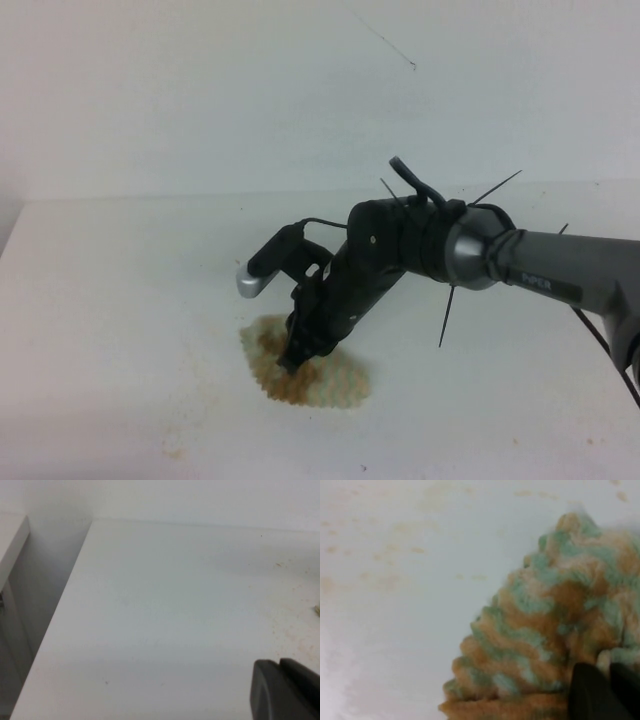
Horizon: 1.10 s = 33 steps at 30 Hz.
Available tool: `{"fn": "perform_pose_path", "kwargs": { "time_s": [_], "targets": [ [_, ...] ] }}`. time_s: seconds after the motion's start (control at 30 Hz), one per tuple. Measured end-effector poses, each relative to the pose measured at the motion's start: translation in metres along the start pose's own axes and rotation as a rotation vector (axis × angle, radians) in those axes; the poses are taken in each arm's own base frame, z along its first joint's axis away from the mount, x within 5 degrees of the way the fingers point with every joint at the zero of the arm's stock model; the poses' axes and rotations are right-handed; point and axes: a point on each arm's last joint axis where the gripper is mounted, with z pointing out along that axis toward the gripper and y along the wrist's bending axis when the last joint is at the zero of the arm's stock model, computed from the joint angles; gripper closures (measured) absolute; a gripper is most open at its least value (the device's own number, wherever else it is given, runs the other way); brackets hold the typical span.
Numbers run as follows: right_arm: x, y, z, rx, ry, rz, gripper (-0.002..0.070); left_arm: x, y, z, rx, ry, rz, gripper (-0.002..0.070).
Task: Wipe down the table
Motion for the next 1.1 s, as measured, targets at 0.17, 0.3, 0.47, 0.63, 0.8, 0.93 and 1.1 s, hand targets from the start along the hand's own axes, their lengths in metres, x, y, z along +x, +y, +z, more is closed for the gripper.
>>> {"fn": "perform_pose_path", "kwargs": {
  "time_s": [0.17, 0.3, 0.47, 0.63, 0.8, 0.93, 1.1],
  "targets": [
    [0.001, -0.019, -0.021, 0.043, -0.016, 0.008, 0.0643, 0.0, 0.0, 0.0, 0.0, 0.0, 0.0, 0.0674],
    [-0.006, -0.035, -0.065, 0.09, -0.082, 0.031, 0.0643, 0.0, 0.0, 0.0, 0.0, 0.0, 0.0, 0.0674],
    [0.011, -0.063, -0.108, 0.12, -0.112, 0.135, 0.0642, 0.0, 0.0, 0.0, 0.0, 0.0, 0.0, 0.0674],
    [0.058, -0.075, -0.147, 0.197, -0.21, 0.304, 0.0643, 0.0, 0.0, 0.0, 0.0, 0.0, 0.0, 0.0674],
    [0.101, -0.059, -0.163, 0.24, -0.256, 0.435, 0.0643, 0.0, 0.0, 0.0, 0.0, 0.0, 0.0, 0.0674],
    [0.131, -0.043, -0.154, 0.268, -0.261, 0.528, 0.0643, 0.0, 0.0, 0.0, 0.0, 0.0, 0.0, 0.0674],
    [0.157, -0.041, -0.135, 0.334, -0.275, 0.654, 0.0643, 0.0, 0.0, 0.0, 0.0, 0.0, 0.0, 0.0674]
  ]
}}
